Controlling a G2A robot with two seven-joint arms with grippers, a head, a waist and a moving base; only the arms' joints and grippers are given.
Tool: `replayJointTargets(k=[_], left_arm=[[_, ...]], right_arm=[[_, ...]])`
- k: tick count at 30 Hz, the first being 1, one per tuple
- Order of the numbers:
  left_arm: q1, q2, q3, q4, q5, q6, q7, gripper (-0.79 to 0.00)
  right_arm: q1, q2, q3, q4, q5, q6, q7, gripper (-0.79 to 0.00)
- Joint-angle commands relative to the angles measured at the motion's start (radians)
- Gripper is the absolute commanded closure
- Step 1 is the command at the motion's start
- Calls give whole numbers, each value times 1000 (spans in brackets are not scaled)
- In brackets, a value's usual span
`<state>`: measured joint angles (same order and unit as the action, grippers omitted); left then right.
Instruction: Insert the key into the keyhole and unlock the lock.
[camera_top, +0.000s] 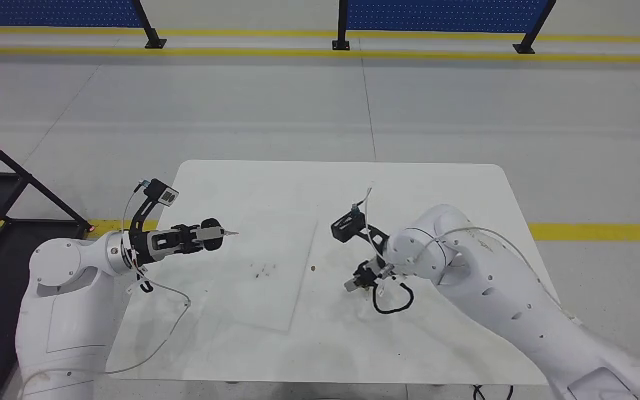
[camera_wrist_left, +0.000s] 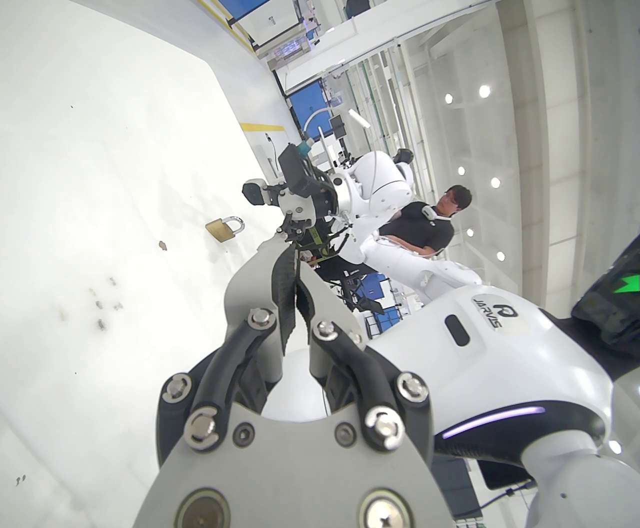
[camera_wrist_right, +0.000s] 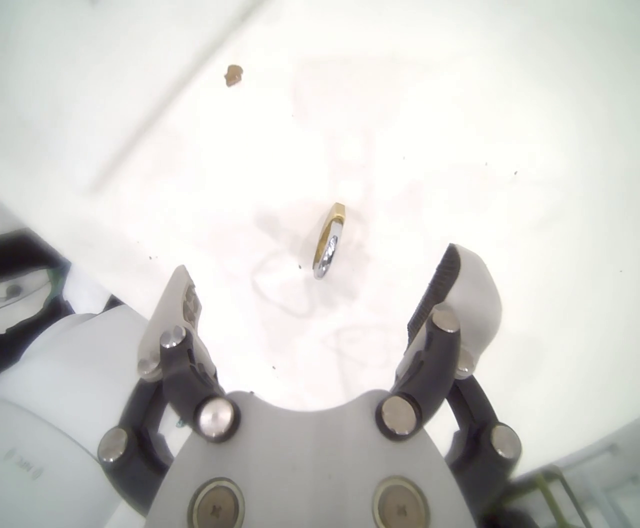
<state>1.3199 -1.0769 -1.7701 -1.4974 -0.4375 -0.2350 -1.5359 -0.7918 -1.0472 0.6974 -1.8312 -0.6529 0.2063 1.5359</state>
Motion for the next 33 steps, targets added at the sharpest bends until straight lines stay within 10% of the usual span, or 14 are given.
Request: replayJointTargets(k=[1, 13, 33], left_arm=[[0, 0, 0, 0, 0, 0, 0, 0], [0, 0, 0, 0, 0, 0, 0, 0], [0, 0, 0, 0, 0, 0, 0, 0]], right_arm=[[37, 18, -46, 4, 27, 19, 0, -785], [193, 74, -231, 17, 183, 65, 0, -785], [189, 57, -236, 32, 194, 61, -53, -785]])
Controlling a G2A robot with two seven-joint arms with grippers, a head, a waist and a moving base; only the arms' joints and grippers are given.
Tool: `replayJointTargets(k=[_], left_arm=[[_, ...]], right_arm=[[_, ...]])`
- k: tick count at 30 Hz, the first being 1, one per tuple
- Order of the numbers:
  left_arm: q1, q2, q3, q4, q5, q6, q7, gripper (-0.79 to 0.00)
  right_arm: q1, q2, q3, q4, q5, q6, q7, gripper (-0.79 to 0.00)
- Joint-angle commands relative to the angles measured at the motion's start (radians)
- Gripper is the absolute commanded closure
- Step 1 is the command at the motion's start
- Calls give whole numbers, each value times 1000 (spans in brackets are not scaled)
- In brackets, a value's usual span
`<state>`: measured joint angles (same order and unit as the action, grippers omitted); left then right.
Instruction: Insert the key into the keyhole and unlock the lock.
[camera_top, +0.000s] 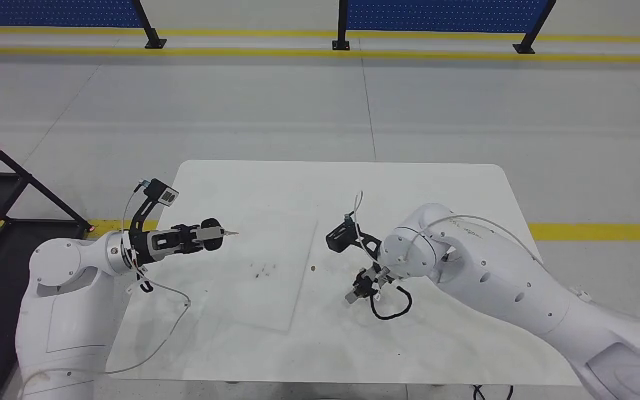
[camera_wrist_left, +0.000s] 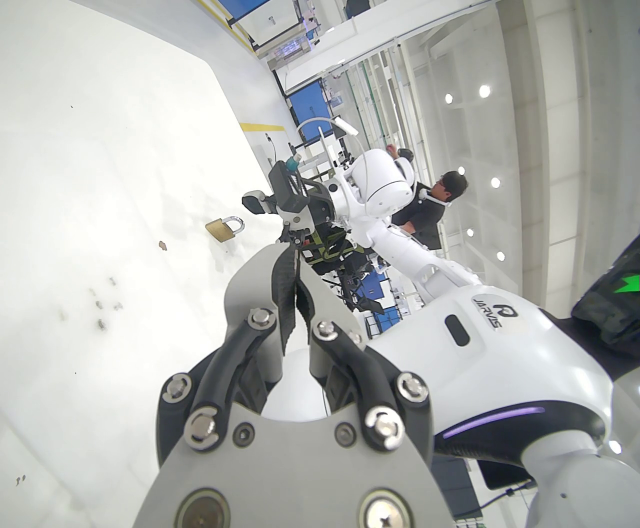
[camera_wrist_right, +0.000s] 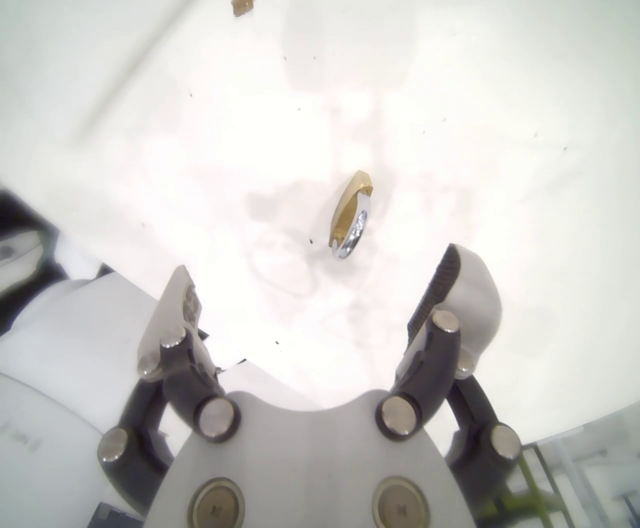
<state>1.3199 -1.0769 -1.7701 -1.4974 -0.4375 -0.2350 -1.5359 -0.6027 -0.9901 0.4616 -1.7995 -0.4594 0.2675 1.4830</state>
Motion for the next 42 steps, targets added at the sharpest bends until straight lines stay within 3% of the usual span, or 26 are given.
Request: replayJointTargets(k=[1, 7, 14, 34, 36, 42], left_arm=[[0, 0, 0, 0, 0, 0, 0, 0], [0, 0, 0, 0, 0, 0, 0, 0], [0, 0, 0, 0, 0, 0, 0, 0], [0, 0, 0, 0, 0, 0, 0, 0], [0, 0, 0, 0, 0, 0, 0, 0], [0, 0, 0, 0, 0, 0, 0, 0]], right_arm=[[0, 0, 0, 0, 0, 0, 0, -785], [-3, 0, 0, 1, -2, -2, -8, -785], [-22, -1, -10, -3, -127, 39, -32, -785], [-36, -54, -48, 21, -234, 69, 0, -785], [-38, -58, -47, 26, -237, 67, 2, -653], [-45, -69, -40, 41, -239, 59, 10, -459]])
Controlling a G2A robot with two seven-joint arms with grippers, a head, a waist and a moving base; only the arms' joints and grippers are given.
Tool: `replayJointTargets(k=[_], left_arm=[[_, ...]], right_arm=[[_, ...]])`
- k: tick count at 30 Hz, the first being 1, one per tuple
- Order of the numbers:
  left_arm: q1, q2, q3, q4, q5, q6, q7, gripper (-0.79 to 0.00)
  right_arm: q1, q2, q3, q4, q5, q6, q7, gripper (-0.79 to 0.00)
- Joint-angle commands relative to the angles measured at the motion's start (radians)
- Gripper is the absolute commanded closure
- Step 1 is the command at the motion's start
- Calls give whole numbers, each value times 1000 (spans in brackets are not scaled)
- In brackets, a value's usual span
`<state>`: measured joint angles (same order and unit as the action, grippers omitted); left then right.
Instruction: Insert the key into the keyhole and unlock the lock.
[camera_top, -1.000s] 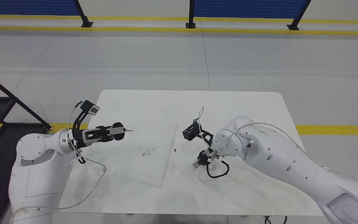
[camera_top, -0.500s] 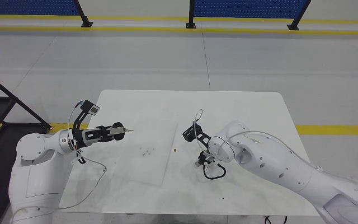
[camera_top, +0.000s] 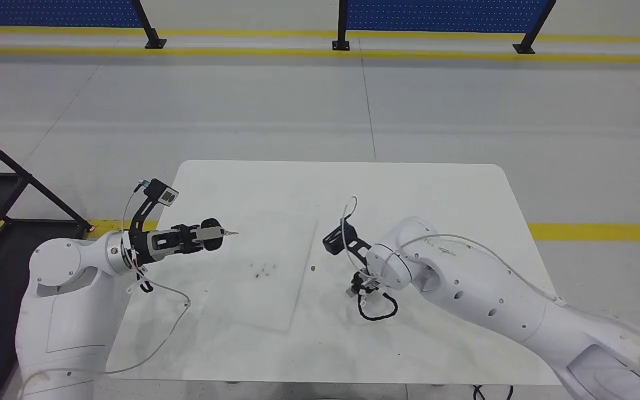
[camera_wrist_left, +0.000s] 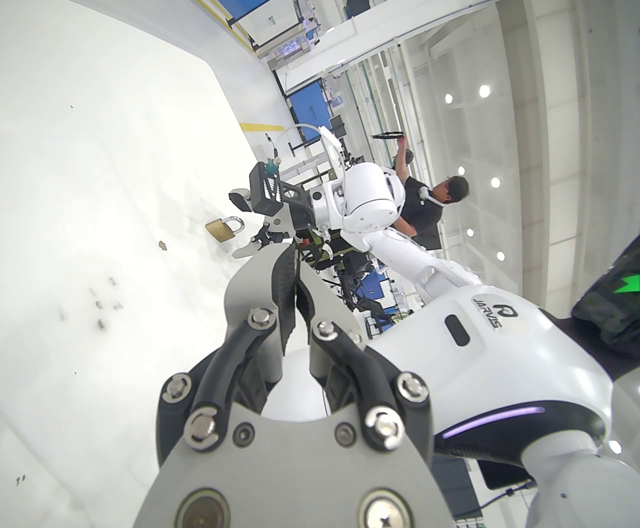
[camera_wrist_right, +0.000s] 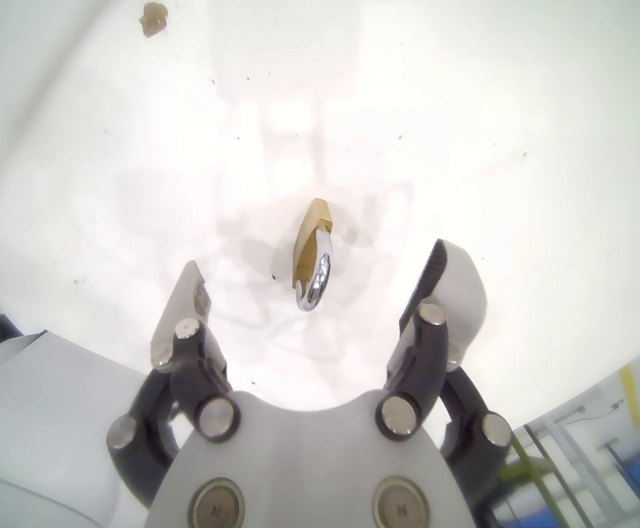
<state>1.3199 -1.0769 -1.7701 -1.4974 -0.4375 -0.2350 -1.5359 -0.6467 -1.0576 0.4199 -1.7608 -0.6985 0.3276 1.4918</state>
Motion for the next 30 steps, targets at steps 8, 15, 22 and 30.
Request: replayJointTargets(k=[8, 15, 22, 30], left_arm=[[0, 0, 0, 0, 0, 0, 0, 0], [0, 0, 0, 0, 0, 0, 0, 0], [0, 0, 0, 0, 0, 0, 0, 0], [0, 0, 0, 0, 0, 0, 0, 0]], right_arm=[[-13, -14, 13, 26, 1, -20, 2, -369], [-29, -22, 32, 51, 13, -37, -14, -369], [-40, -30, 42, 71, 13, -49, -15, -336], [-50, -38, 57, 84, 6, -53, -7, 0]])
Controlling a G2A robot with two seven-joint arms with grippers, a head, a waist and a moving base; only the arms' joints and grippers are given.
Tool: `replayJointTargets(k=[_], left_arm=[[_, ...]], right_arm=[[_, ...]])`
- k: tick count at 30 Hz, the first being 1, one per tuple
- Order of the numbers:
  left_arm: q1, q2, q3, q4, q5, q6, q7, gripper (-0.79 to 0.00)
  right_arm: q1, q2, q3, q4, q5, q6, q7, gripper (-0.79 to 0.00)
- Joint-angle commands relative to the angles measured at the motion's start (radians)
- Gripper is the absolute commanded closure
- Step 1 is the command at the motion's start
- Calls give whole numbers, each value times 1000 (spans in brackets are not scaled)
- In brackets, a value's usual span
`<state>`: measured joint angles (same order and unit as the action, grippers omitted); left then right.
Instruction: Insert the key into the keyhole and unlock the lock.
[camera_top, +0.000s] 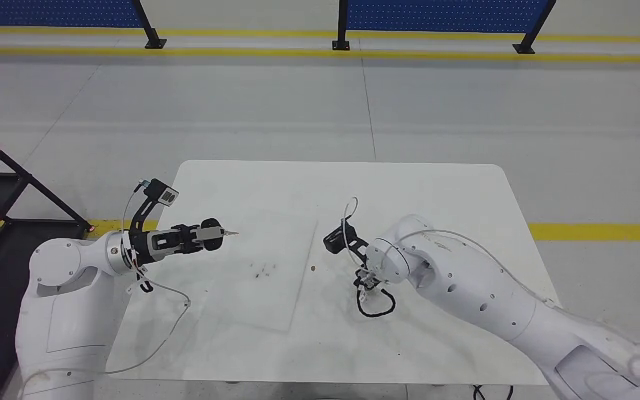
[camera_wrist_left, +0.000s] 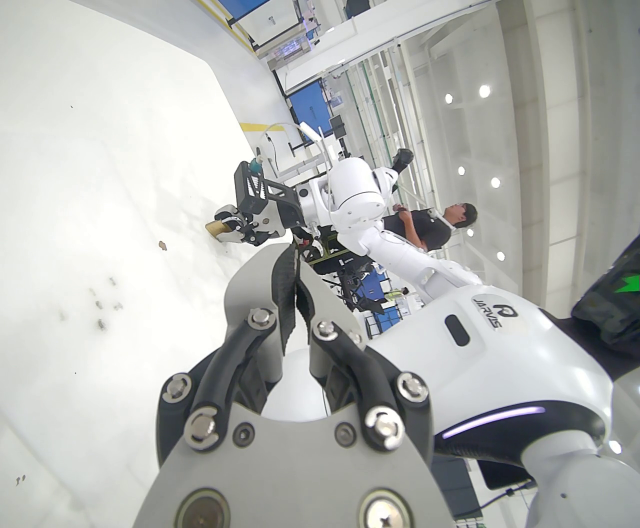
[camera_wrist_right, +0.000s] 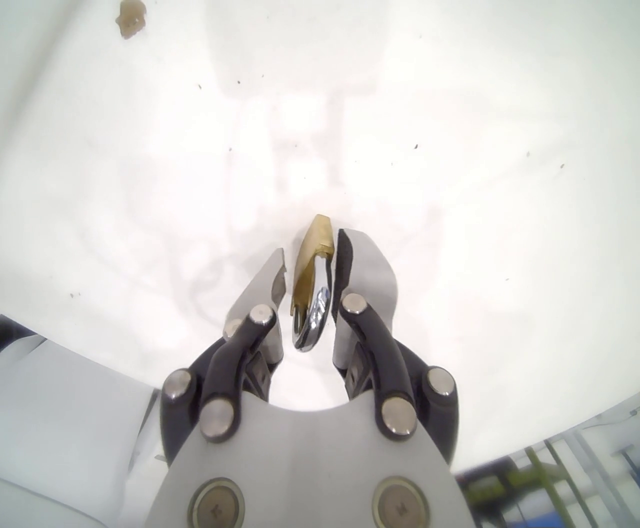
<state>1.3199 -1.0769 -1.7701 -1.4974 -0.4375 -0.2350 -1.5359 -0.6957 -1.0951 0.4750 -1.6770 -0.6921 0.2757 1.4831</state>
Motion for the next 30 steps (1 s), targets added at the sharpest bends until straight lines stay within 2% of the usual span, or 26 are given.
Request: replayJointTargets(k=[1, 7, 12, 21, 26, 30], left_arm=[[0, 0, 0, 0, 0, 0, 0, 0], [0, 0, 0, 0, 0, 0, 0, 0], [0, 0, 0, 0, 0, 0, 0, 0], [0, 0, 0, 0, 0, 0, 0, 0], [0, 0, 0, 0, 0, 0, 0, 0], [0, 0, 0, 0, 0, 0, 0, 0]], right_arm=[[-2, -1, 4, 1, -1, -2, 2, 0], [-14, -1, 49, 4, 47, -5, -8, 0], [-41, 19, 167, -10, 160, -31, -64, 0], [-218, 72, 457, -9, 530, -240, -254, 0], [-310, 83, 549, 34, 714, -363, -345, 0], [-369, 83, 579, 70, 845, -465, -390, 0]])
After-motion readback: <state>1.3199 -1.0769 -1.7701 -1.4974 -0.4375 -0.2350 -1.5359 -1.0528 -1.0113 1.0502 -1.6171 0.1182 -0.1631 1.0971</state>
